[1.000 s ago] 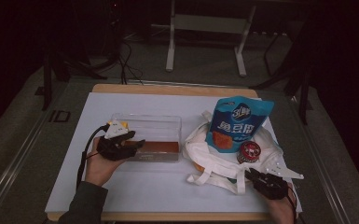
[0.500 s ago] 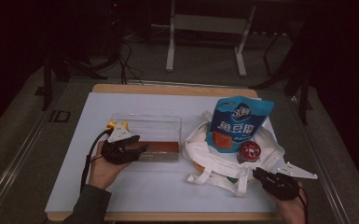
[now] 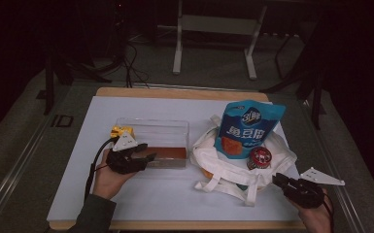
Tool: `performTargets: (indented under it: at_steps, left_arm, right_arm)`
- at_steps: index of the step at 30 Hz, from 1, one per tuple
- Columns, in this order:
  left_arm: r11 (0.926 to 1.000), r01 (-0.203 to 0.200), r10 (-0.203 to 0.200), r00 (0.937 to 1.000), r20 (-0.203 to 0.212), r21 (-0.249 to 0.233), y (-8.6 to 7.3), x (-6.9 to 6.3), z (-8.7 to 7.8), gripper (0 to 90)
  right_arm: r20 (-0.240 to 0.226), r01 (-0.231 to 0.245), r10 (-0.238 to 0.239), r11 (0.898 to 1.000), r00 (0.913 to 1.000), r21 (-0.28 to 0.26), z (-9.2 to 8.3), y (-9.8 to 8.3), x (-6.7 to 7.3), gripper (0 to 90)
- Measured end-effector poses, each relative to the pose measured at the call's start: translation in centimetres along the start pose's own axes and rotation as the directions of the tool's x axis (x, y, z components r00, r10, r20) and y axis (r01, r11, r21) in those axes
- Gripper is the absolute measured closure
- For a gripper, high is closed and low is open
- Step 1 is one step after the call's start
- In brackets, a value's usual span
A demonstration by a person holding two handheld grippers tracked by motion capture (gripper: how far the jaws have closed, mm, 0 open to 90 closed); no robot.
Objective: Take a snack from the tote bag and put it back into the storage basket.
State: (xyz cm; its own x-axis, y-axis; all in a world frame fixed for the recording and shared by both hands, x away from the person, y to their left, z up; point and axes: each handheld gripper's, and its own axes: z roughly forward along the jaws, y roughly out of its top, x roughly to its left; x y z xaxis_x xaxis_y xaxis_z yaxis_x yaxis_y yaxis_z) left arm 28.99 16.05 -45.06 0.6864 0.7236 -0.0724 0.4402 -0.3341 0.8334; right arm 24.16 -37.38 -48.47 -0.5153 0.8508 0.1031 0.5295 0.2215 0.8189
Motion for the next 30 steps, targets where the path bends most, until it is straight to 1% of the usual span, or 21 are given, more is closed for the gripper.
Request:
performTargets:
  at_steps: [7,8,11,16,18,20,25,30]
  left_arm:
    - [0.9999,-0.016,0.016,0.9999,0.006,-0.006,-0.5,-0.4,0.0,51.3]
    - [0.9998,-0.018,0.018,0.9998,0.010,-0.010,-0.6,-0.5,0.0,51.5]
    - [0.9991,-0.025,0.027,0.9988,0.041,-0.033,-0.9,-0.7,-0.1,51.5]
    - [0.9986,-0.032,0.035,0.9978,0.056,-0.042,-1.6,-1.2,0.1,52.8]
    - [0.9985,-0.029,0.032,0.9973,0.067,-0.047,-1.9,-1.3,0.2,53.0]
    - [0.9982,-0.033,0.036,0.9970,0.068,-0.050,-2.3,-1.5,0.2,53.7]
    - [0.9989,-0.017,0.020,0.9967,0.079,-0.044,-3.3,-1.7,0.6,53.0]
    - [0.9980,-0.017,0.023,0.9953,0.094,-0.061,-4.4,-1.8,0.9,53.2]
  right_arm:
    - [-0.004,0.005,-0.005,1.000,1.0000,-0.002,0.3,0.8,-0.4,71.8]
    - [-0.004,0.008,-0.008,1.000,1.0000,-0.001,0.4,0.9,-0.4,71.3]
    - [-0.004,0.009,-0.009,1.000,1.0000,-0.001,0.5,1.3,-0.5,69.6]
    - [-0.013,0.007,-0.007,1.000,0.9999,-0.006,0.8,2.0,-0.7,67.7]
    - [-0.014,0.005,-0.006,1.000,0.9999,-0.009,0.9,2.3,-0.7,66.4]
    - [-0.016,0.002,-0.002,1.000,0.9999,-0.010,1.0,2.5,-0.8,66.0]
    - [-0.012,0.015,-0.015,1.000,0.9998,-0.007,1.2,3.5,-0.8,64.6]
    - [0.000,0.023,-0.023,1.000,0.9997,-0.008,1.4,4.4,-1.0,62.6]
